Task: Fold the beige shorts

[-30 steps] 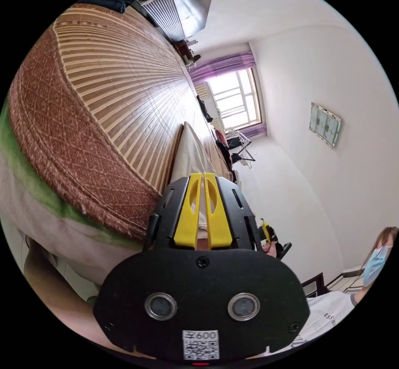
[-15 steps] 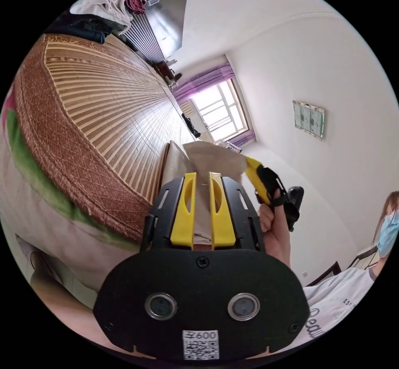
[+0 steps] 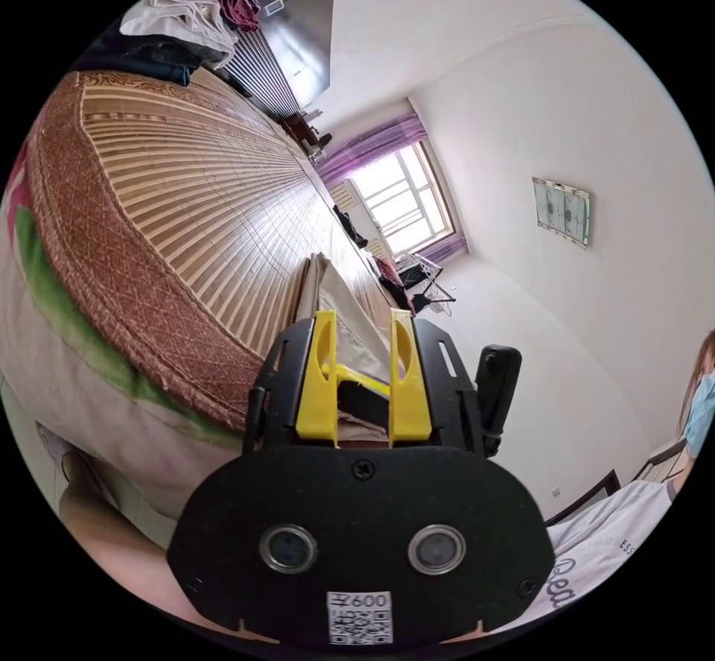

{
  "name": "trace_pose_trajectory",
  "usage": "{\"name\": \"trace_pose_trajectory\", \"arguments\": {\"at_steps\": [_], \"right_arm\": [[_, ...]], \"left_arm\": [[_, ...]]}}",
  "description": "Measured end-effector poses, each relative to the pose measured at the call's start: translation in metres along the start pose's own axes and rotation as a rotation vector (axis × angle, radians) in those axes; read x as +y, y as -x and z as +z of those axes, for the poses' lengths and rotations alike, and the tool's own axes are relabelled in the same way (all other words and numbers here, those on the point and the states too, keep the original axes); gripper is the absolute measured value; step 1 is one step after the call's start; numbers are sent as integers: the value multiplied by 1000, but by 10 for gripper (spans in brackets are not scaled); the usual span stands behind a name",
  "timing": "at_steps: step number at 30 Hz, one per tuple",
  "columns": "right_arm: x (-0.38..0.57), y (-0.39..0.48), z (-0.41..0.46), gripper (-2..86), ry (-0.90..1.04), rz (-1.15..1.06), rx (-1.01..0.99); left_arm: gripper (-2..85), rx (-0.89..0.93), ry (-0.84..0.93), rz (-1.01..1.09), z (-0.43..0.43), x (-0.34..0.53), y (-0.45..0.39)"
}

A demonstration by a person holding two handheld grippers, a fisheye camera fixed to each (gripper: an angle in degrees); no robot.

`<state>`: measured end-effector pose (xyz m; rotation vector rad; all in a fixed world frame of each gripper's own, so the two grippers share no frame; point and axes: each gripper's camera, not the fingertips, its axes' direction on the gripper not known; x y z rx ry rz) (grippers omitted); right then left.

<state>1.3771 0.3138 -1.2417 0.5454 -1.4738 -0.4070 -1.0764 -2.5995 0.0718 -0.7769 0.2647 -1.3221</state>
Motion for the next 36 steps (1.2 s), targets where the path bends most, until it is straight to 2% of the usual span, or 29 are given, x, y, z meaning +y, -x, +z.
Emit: {"name": "trace_pose_trajectory", "arguments": {"at_steps": [4, 5, 8, 13, 14, 17, 20, 24, 27, 30, 32, 34, 36], "right_arm": [[45, -15, 32, -9, -2, 8, -49], [60, -17, 32, -9, -7, -8, -22], [97, -20, 20, -9, 0, 11, 235], [164, -55, -27, -9, -164, 43, 236], [177, -71, -26, -9, -168, 66, 296], [208, -115, 17, -9, -57, 92, 453], [243, -130, 80, -9, 59, 29, 402], [288, -119, 117, -9, 65, -80, 487], [298, -126, 117, -9, 89, -99, 452], [285, -145, 95, -9, -1, -77, 354], [258, -166, 91, -9, -21, -136, 313], [214, -212, 103, -9, 34, -119, 244], [162, -280, 154, -9, 213, -118, 110]], "left_arm": [[97, -7, 21, 9, 4, -6, 18], [97, 1, 24, 1, 4, -7, 27], [91, 10, 25, -25, 4, -12, 56], [83, 26, 78, -47, 18, -19, 101], [82, 17, 88, -43, 22, -20, 109], [80, -3, 103, -20, 27, -20, 128], [78, -5, 106, 9, 29, -18, 149], [68, -3, 110, 12, 33, -16, 192], [40, -47, 137, -47, 42, -13, 236], [15, -121, 184, -146, 56, -8, 289], [9, -180, 202, -129, 63, -4, 302], [5, -266, 214, -69, 71, 1, 303], [3, -358, 221, -5, 80, 10, 308]]}}
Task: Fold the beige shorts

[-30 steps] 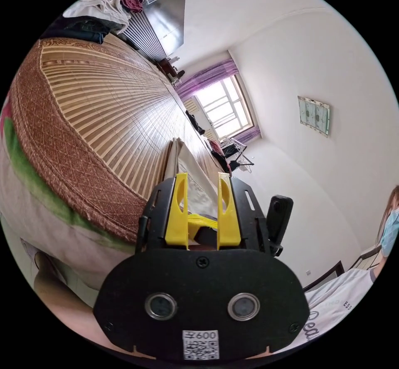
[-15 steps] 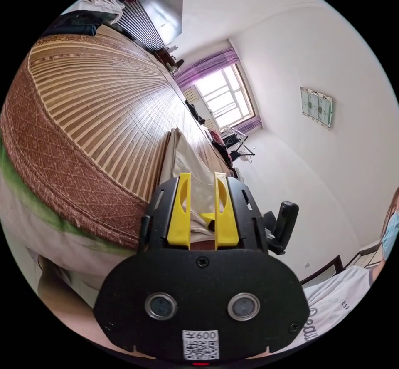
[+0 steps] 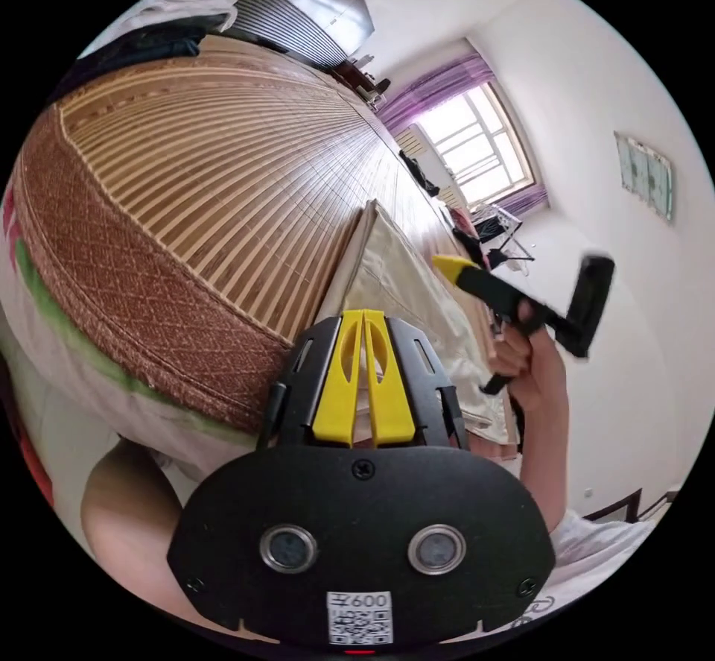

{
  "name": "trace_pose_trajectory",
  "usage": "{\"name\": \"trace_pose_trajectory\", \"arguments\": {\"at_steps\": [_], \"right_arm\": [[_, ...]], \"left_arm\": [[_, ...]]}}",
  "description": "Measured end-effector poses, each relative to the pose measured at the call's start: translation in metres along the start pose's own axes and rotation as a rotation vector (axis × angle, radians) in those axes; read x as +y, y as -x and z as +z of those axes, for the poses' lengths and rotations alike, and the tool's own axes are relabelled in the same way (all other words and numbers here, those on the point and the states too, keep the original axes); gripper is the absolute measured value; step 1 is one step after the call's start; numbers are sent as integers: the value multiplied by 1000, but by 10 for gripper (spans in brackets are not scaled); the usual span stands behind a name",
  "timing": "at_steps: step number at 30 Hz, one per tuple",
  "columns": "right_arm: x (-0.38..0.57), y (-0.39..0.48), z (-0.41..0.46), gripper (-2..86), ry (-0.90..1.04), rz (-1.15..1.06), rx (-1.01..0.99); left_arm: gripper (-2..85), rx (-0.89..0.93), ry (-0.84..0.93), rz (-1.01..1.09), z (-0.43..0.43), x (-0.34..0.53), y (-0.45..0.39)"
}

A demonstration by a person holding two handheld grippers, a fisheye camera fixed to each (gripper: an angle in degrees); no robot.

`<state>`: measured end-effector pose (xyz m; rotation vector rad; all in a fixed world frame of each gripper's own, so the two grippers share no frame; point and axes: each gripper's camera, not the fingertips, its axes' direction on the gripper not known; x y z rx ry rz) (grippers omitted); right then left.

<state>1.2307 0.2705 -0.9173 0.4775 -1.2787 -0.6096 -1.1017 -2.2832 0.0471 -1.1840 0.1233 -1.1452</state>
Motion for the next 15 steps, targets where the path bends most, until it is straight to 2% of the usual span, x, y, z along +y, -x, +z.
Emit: {"name": "trace_pose_trajectory", "arguments": {"at_steps": [1, 5, 7, 10, 12, 14, 15], "right_arm": [[-9, -14, 15, -9, 41, -1, -31], [-39, -95, 112, -9, 334, -65, -361], [-47, -137, 125, -9, 371, -19, -438], [-59, -207, 103, -9, 226, 123, -334], [-55, -239, 58, -9, 39, 271, -86], [-43, -227, 21, -9, -73, 248, 36], [-34, -213, 3, -9, -94, 191, 25]], "left_arm": [[2, -12, 0, 5, 3, 2, 3], [1, 33, 9, -27, 25, 15, 55], [0, 41, 18, -36, 35, 23, 75], [0, 13, 30, -20, 51, 36, 96], [0, -26, 31, 10, 62, 50, 107], [0, -20, 26, 4, 70, 63, 123], [0, -7, 20, -3, 75, 73, 135]]}}
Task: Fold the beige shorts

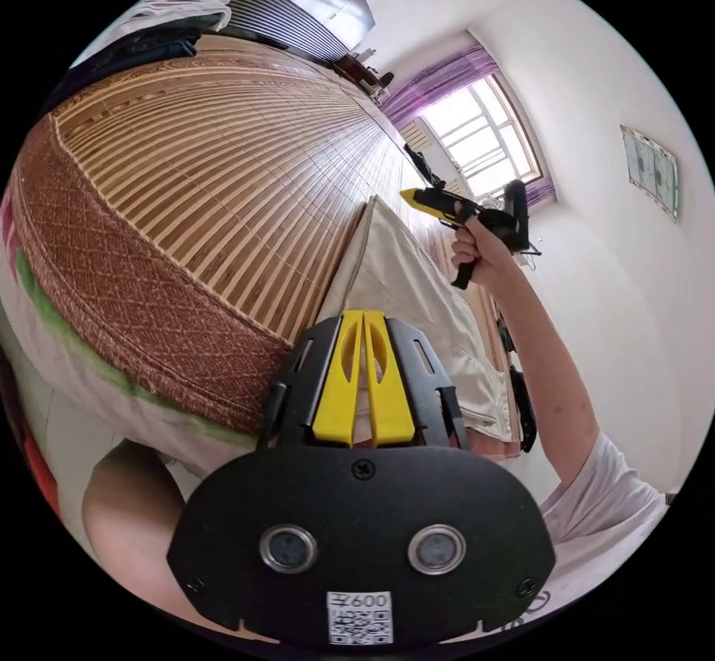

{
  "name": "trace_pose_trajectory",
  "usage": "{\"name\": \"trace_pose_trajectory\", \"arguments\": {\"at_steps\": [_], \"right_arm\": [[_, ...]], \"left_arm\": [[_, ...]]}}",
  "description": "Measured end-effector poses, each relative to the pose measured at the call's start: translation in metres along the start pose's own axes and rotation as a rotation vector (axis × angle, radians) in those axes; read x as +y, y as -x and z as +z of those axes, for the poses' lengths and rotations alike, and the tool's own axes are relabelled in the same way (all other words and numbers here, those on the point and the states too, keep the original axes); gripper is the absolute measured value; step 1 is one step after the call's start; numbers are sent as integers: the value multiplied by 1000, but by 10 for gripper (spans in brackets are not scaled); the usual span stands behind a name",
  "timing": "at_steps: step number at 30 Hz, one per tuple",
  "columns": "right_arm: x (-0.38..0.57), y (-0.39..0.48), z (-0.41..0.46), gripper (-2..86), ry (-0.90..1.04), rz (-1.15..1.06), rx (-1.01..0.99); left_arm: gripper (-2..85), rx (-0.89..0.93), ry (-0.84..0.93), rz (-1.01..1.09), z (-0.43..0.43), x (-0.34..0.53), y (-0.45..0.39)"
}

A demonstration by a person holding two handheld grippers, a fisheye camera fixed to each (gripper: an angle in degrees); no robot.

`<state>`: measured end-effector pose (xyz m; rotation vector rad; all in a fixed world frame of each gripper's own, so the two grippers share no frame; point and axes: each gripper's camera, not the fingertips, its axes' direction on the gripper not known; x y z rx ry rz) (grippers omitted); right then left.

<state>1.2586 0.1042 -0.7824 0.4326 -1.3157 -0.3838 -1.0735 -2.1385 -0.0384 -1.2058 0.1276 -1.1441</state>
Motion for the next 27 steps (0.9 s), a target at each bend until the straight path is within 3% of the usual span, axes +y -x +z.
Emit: {"name": "trace_pose_trajectory", "arguments": {"at_steps": [4, 7, 9, 12, 15, 19, 23, 25, 27], "right_arm": [[41, 40, -30, -9, 169, -185, -204], [98, 98, -77, -9, 194, -360, -109], [147, 139, -122, -8, 154, -458, -3], [184, 161, -158, -8, 195, -501, -72], [180, 148, -160, -8, 266, -421, -169], [155, 126, -149, -8, 314, -345, -241], [108, 74, -144, -8, 349, -243, -30], [83, 43, -167, -8, 286, -174, 13], [62, 13, -228, -8, 106, -57, 203]], "left_arm": [[0, 31, -29, 18, 13, 32, 25], [1, 51, -59, 122, 21, 64, 23], [1, 29, -89, 290, 28, 102, -5], [0, -18, -81, 575, 52, 163, -52], [0, -39, 42, 767, 104, 219, -78], [0, -104, 210, 848, 171, 268, -74], [1, -181, 276, 875, 213, 315, -46], [1, -183, 276, 876, 219, 333, -31], [2, -172, 282, 872, 226, 353, -8]]}}
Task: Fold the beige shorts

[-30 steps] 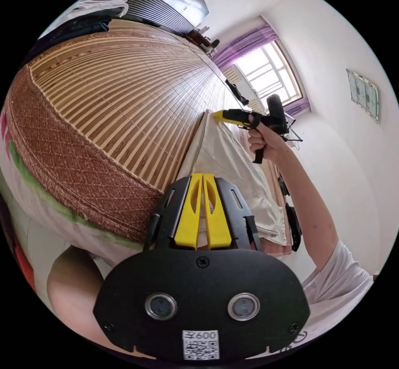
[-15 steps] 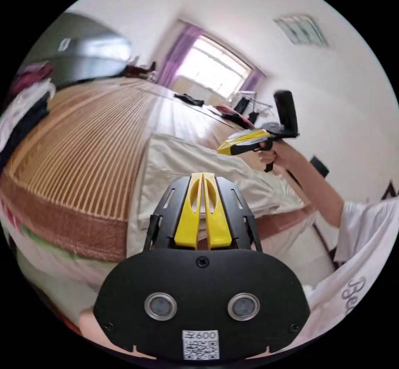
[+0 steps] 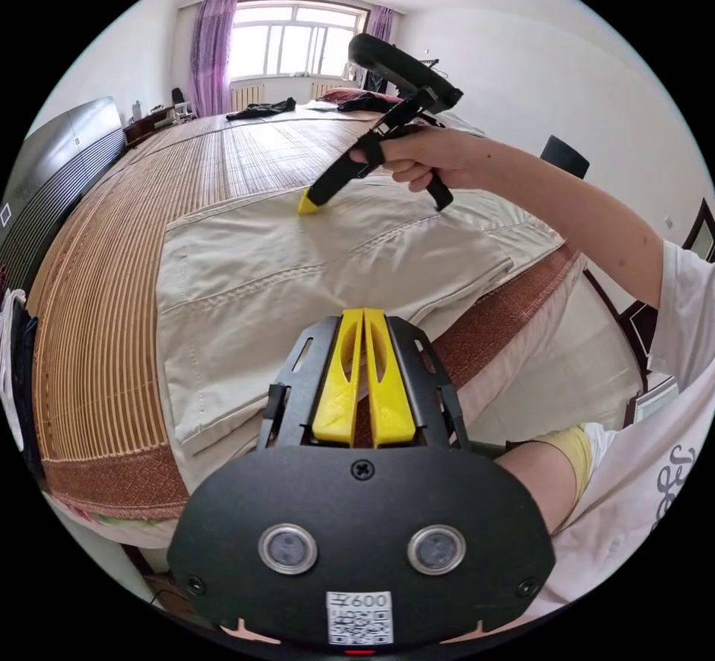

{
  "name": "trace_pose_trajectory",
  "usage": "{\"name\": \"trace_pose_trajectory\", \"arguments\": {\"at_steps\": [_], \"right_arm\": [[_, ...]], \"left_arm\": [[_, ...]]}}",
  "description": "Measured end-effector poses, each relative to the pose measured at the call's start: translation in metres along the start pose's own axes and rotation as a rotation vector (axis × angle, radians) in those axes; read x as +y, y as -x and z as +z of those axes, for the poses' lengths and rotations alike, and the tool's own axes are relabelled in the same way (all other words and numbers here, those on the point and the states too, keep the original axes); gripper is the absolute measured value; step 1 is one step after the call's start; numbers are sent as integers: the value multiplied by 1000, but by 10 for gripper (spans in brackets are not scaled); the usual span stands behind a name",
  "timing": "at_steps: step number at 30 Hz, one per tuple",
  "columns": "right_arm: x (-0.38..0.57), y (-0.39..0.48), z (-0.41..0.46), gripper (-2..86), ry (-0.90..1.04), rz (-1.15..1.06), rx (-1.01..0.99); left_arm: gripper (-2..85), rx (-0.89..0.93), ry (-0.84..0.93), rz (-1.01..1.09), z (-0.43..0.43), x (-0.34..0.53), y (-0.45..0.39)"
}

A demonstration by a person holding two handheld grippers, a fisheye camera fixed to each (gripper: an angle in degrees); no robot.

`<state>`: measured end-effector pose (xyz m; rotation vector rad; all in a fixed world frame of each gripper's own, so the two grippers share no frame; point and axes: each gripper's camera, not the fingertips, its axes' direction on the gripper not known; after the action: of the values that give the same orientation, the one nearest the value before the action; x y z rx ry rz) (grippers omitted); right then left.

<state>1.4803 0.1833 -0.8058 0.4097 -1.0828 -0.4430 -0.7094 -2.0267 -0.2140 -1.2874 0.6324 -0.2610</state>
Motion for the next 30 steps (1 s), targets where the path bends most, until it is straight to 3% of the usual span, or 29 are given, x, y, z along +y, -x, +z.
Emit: {"name": "trace_pose_trajectory", "arguments": {"at_steps": [3, 7, 9, 12, 14, 17, 22, 25, 27, 30], "right_arm": [[10, -8, -80, -8, -163, -21, 189], [23, -16, -144, -8, -70, -147, 139], [42, -25, -179, -8, -4, -149, 204], [70, -32, -240, -8, -56, -142, 163], [80, -40, -277, -8, -98, -111, 80], [85, -53, -332, -8, -151, -67, -52], [66, -67, -388, -8, -135, -67, -81], [48, -87, -424, -8, -164, -75, -137], [26, -112, -441, -8, -127, -48, -191], [-12, -141, -460, -8, -79, -101, -169]], "left_arm": [[2, 5, 0, 3, 16, 33, -3], [2, -63, -10, 56, 27, 73, -23], [2, -162, -21, 201, 34, 101, -64], [4, -333, -98, 395, 36, 145, -121], [4, -349, -162, 398, 31, 165, -131], [5, -252, -265, 357, 24, 183, -131], [5, -109, -234, 365, 51, 176, -127], [4, -16, -164, 345, 81, 178, -112], [3, -8, -24, 277, 119, 187, -86], [2, 85, -15, 178, 145, 222, -35]]}}
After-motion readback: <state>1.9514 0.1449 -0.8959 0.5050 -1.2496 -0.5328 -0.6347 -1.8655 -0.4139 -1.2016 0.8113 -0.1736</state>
